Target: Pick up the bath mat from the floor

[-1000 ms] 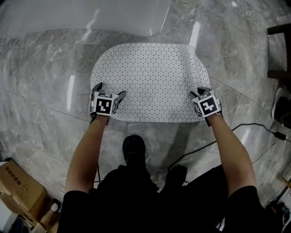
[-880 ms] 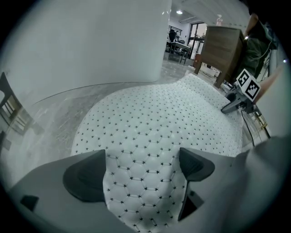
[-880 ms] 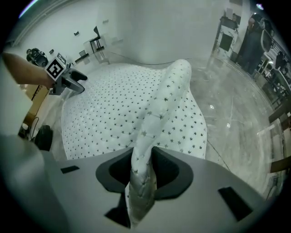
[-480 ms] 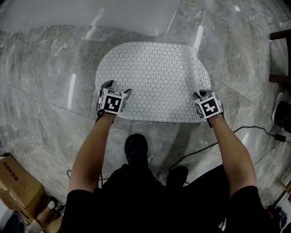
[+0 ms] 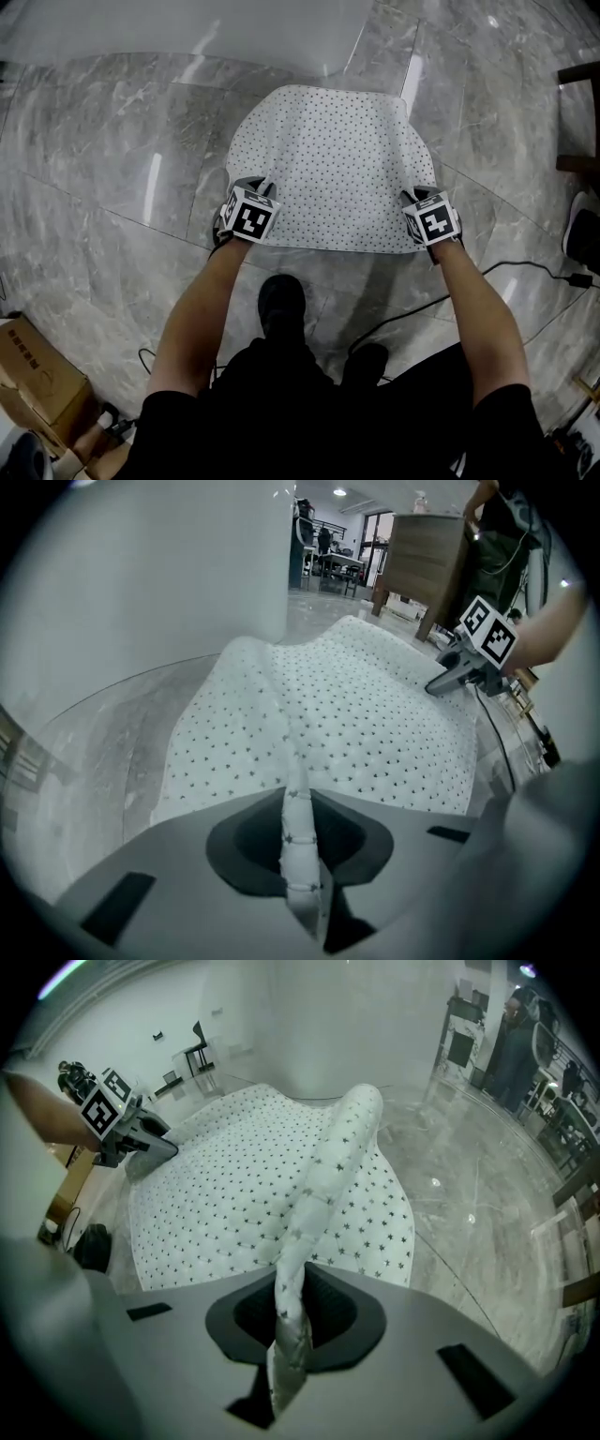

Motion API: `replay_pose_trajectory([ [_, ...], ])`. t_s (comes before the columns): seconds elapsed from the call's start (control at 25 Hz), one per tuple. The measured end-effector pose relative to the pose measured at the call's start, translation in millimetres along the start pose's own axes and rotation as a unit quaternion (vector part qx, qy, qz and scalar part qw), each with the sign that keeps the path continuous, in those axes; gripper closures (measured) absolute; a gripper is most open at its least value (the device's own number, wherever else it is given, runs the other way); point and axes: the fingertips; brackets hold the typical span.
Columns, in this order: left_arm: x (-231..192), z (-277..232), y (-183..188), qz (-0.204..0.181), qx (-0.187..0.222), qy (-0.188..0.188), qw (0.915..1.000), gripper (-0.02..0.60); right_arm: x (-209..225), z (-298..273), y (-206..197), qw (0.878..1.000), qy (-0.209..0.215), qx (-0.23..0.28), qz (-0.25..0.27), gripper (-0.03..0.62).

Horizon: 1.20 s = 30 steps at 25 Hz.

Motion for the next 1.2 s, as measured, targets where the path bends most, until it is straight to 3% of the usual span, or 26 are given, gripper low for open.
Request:
replay_pose_trajectory([
  [0.24,-1.6,23.9,9.6,0.038,0.042,-0.035,0.9978,0.536,-2.4,18.6,14.4,0.999,0.044,0.021,-0.019,0.553],
  [0.4,-4.3,38.2,25.5,0.045,0.074,-0.033,0.9957,0.54,3.5,34.8,28.5,0.996,0.067,0.048,-0.035,0.553],
  [0.6,-8.0,53.0,42.8,0.046,0.103,-0.034,0.993,0.541,9.3,49.8,40.4,0.994,0.073,0.069,-0.038,0.554],
  [0.92,14.2,70.5,61.8,0.035,0.149,-0.078,0.9851,0.54,19.6,59.1,40.5,0.993,0.074,0.073,-0.05,0.554],
  [1.08,9.9,75.5,68.8,0.053,0.162,-0.075,0.9826,0.54,19.3,58.1,45.7,0.993,0.073,0.08,-0.052,0.554],
  [1.2,13.3,84.2,78.8,0.034,0.178,-0.073,0.9808,0.54,12.4,52.9,50.8,0.993,0.071,0.084,-0.05,0.554],
])
Point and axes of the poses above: the fingertips, and each gripper's own axes: z backward along the fingers, x to its right, y out of its top, and after that the axes turned 6 degrees about -y, right-handed
